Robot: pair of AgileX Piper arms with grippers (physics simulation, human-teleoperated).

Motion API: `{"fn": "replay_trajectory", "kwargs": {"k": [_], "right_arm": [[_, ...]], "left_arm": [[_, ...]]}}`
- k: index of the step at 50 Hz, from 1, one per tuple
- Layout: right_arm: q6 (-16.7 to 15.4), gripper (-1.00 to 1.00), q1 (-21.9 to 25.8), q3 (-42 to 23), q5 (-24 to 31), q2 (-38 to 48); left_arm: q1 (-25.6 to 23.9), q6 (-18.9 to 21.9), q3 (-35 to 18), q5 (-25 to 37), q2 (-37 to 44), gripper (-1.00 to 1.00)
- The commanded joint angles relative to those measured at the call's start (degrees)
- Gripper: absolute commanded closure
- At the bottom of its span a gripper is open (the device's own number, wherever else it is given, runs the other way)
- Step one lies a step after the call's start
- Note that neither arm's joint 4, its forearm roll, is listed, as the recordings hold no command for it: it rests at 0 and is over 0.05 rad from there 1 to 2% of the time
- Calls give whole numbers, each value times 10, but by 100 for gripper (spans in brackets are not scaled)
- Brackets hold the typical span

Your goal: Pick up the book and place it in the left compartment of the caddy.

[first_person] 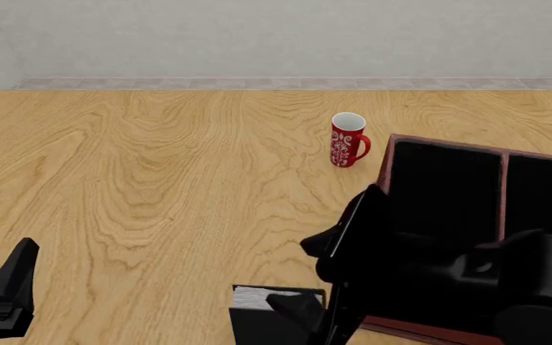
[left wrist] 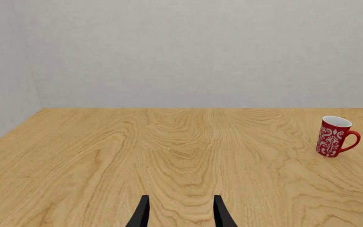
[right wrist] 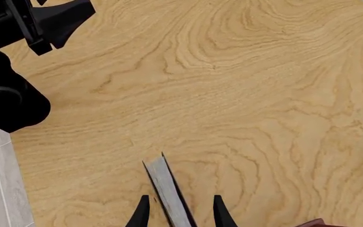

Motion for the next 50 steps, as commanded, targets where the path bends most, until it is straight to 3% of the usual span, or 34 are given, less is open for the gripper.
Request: {"fn": "replay_trajectory", "kwargs": {"k": [1,50], "right_arm": [[5,-100,3,8,-13,8],[33,-100,25,47,-81,54]], "left_arm": [[0,0,0,0,0,-100],[0,0,0,0,0,-100]]}}
